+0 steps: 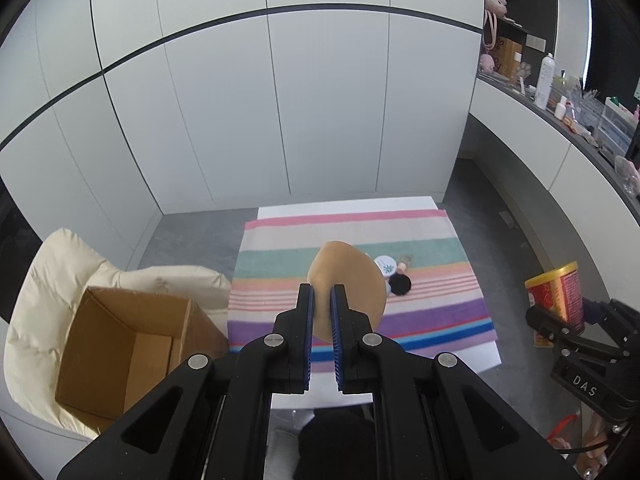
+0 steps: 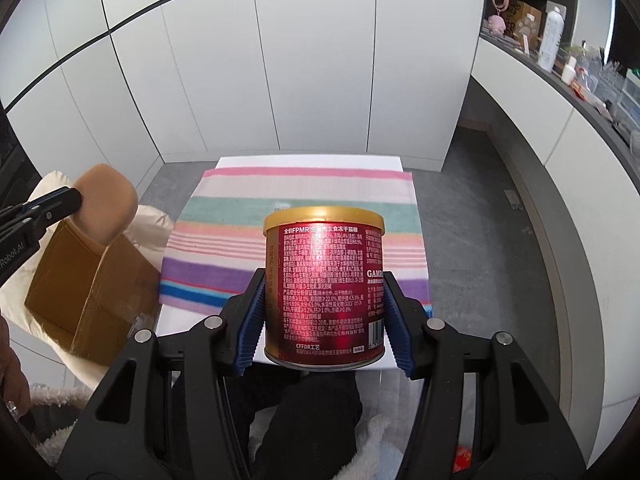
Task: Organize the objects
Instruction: 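Lift the red can with the right tool while the left tool lifts the beige sponge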
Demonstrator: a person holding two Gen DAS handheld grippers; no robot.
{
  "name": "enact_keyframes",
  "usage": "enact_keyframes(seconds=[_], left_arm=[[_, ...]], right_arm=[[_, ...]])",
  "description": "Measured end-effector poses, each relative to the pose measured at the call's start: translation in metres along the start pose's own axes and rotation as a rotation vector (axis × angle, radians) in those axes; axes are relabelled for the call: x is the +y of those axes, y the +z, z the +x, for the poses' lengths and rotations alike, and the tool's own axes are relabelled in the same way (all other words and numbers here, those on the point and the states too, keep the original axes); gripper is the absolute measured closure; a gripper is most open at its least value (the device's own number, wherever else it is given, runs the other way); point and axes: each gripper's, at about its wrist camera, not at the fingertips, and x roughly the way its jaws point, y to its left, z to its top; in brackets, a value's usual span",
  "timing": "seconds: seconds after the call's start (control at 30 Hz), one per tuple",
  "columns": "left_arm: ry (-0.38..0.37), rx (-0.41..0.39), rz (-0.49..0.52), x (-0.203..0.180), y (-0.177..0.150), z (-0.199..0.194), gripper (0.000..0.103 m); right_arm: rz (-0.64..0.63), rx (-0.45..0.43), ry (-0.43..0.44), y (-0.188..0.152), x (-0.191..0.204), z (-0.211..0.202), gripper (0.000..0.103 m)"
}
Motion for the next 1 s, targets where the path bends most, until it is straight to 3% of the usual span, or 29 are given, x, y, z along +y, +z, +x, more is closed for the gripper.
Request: enact_keyframes(seconds=[0.17,0.27,0.47,0.73,1.0], left_arm=[[-0.032,0.009,-0.037,0.001,-0.027,-0.013,0.094],[-0.064,0.031,-0.036,-0.001,-0.04,-0.013,0.094],[-0.044,0.025,0.012,-0.011,-0.057,-0.02,0.094],[-0.043,0.028,-0.017,0.003,-0.055,-0.017,0.094],[-0.011,0.044,-0.072,0.037,-0.059,-0.009,0.093]], right_arm=[[0.054,0.047,0.067,-0.037,-0.01,-0.01,0.047],[0.053,0.057,0.038,-0.058,-0.015,-0.018,0.047],[0.061,0.091,0.04,-0.084,-0.023,-0.022,0.047],[0.053,0.098,0.039,-0.084,-0.021,-0.019,0.047],[-0.015,0.121,0.067,-0.072,0.021,0.001,0.047]])
